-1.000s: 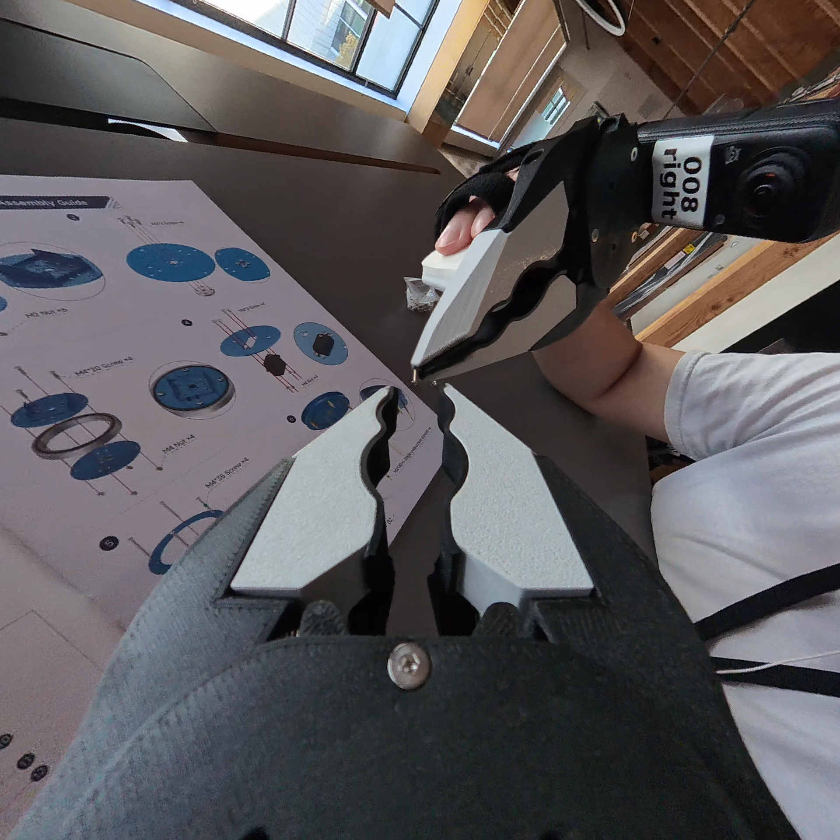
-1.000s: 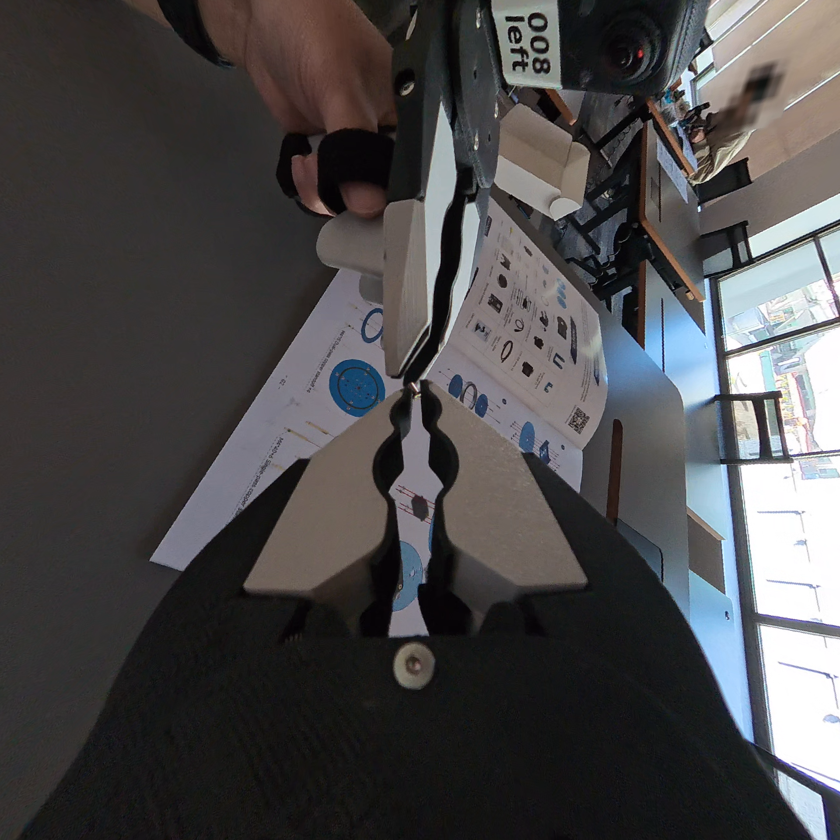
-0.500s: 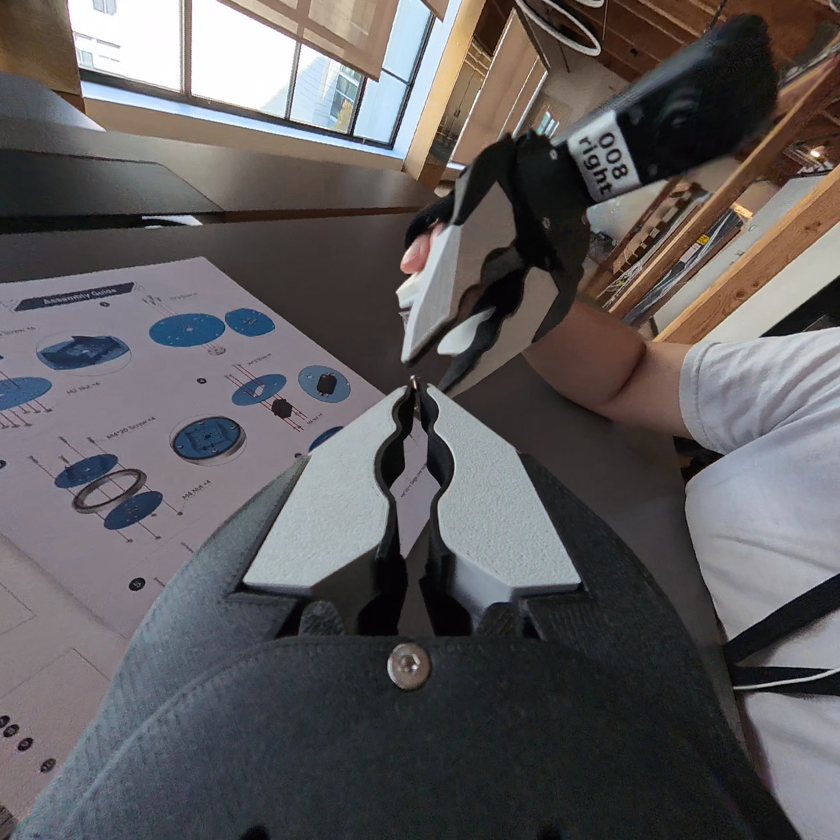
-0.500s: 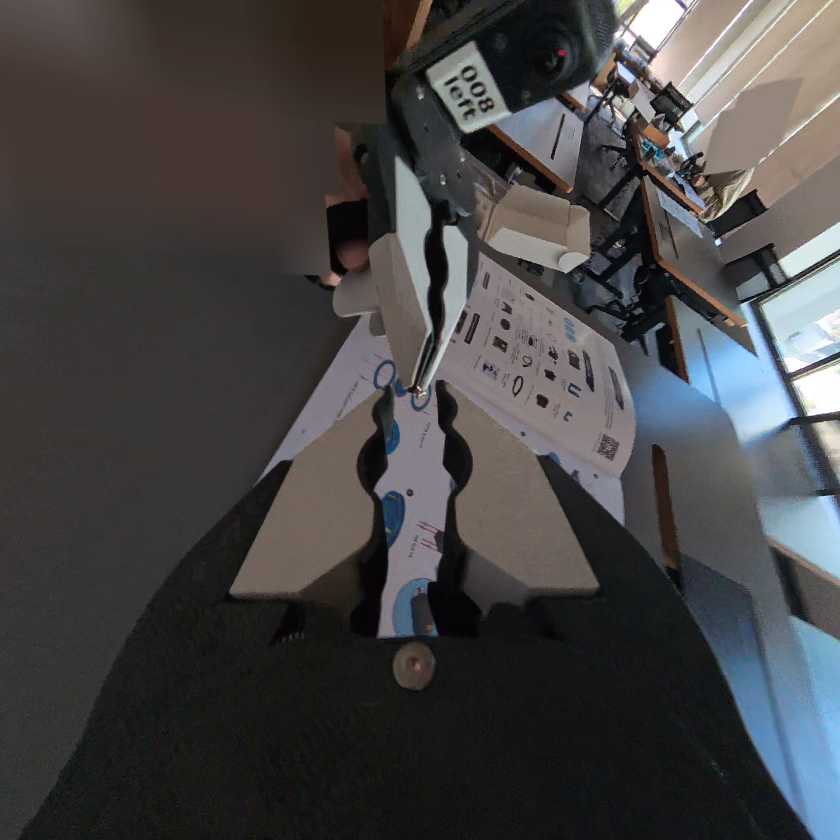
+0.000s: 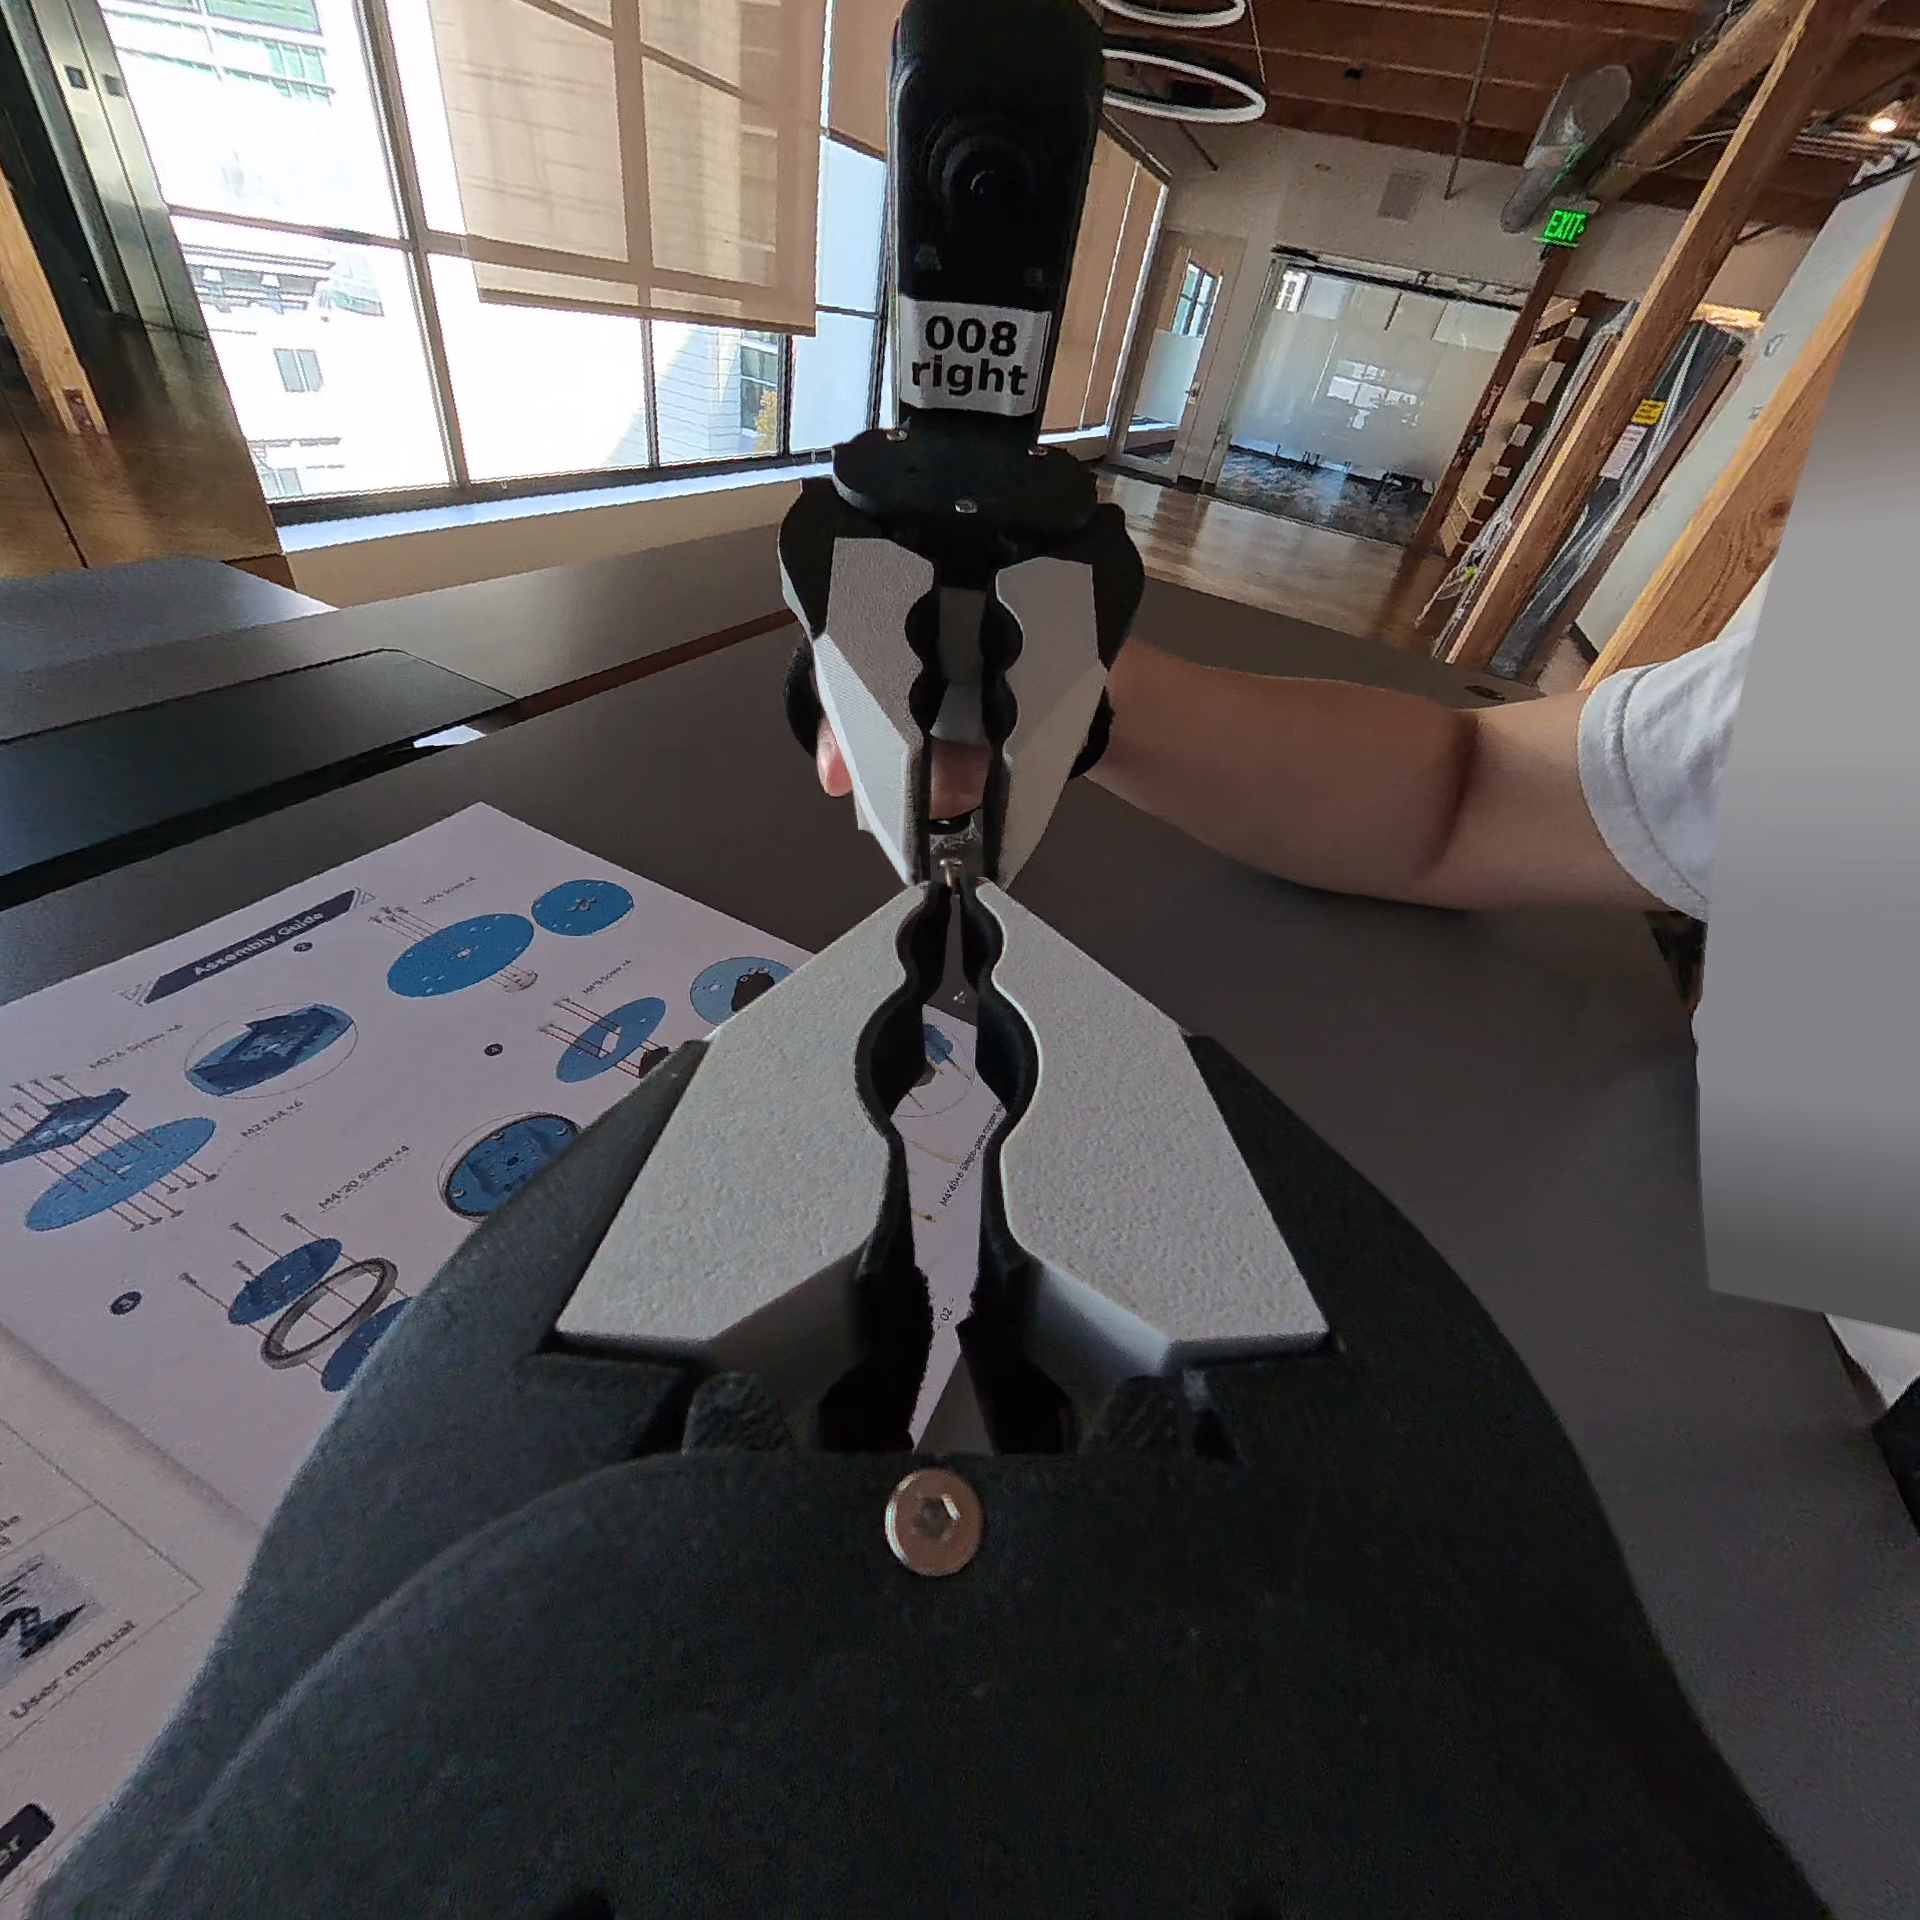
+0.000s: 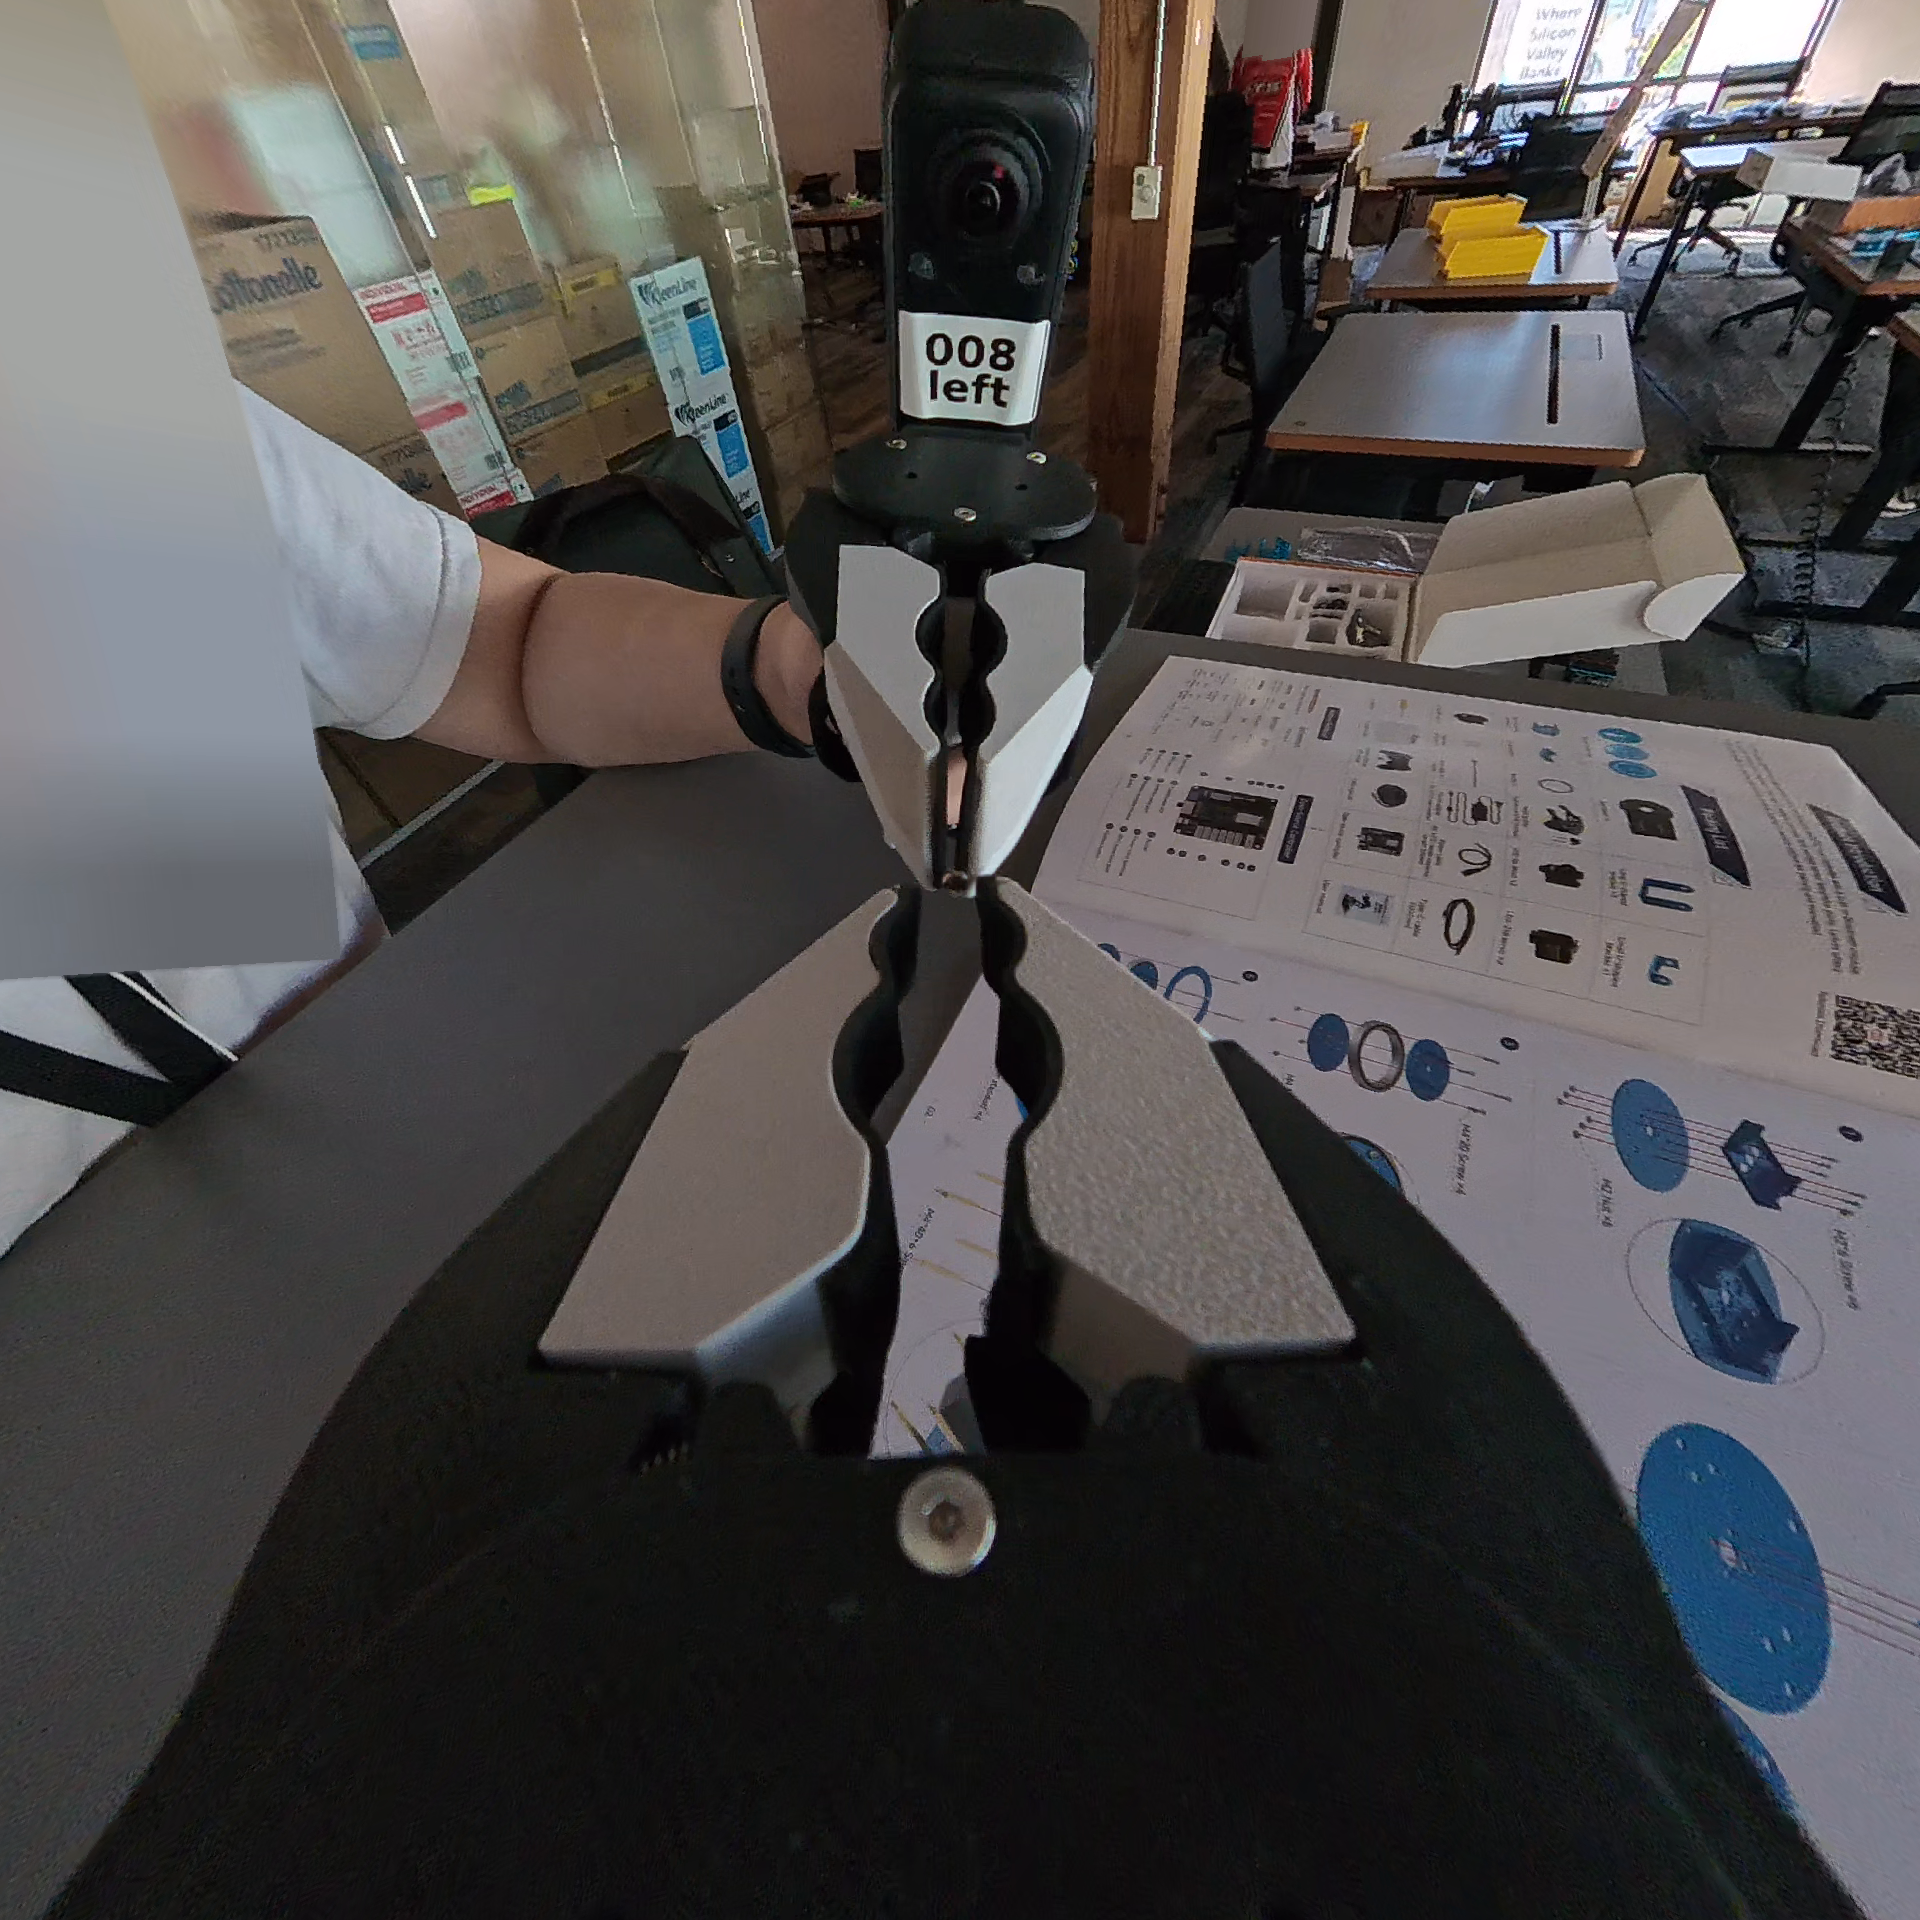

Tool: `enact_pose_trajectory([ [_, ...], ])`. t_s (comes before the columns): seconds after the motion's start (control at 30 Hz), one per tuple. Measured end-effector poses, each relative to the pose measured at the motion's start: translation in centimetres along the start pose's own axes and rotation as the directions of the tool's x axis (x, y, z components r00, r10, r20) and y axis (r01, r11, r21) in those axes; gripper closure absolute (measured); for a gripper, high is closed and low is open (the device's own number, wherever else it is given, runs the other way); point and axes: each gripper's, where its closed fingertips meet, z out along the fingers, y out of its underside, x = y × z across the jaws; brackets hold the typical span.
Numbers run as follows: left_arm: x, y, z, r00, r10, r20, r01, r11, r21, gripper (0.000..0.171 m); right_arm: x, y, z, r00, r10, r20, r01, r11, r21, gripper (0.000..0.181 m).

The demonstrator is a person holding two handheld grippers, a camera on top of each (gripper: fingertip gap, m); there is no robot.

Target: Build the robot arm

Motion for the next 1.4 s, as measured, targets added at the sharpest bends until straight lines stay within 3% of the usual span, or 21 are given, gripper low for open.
enact_pose_trajectory([
  [0.53,0.2,-0.1,0.1,1.0,-0.004,-0.013,0.005,1.0,0.01,0.171,-0.3,-0.2,-0.1,1.0,-0.026,0.001,0.026,1.0,-0.002,0.178],
  [0.6,-0.6,-0.3,-0.3,0.999,0.003,0.039,-0.003,1.0,0.019,0.158,0.3,-0.2,-1.2,0.997,-0.069,-0.043,0.066,0.995,-0.071,0.178],
  [0.73,-2.3,-0.9,-1.5,0.987,0.057,0.149,-0.062,0.998,0.029,0.157,2.9,0.7,-7.2,0.95,-0.189,-0.248,0.105,0.942,-0.317,0.178],
  [0.87,-3.1,-0.7,-1.9,0.972,0.111,0.209,-0.111,0.994,-0.013,0.158,4.6,0.7,-11.4,0.878,-0.289,-0.381,0.13,0.911,-0.39,0.178],
  [1.03,-3.4,-0.4,-1.9,0.975,0.081,0.208,-0.08,0.997,-0.012,0.157,5.6,1.6,-12.9,0.861,-0.3,-0.41,0.109,0.897,-0.428,0.178],
  [1.4,-3.9,0.2,-1.8,0.975,0.072,0.212,-0.063,0.997,-0.047,0.153,6.1,2.9,-12.8,0.864,-0.312,-0.396,0.096,0.873,-0.478,0.177],
])
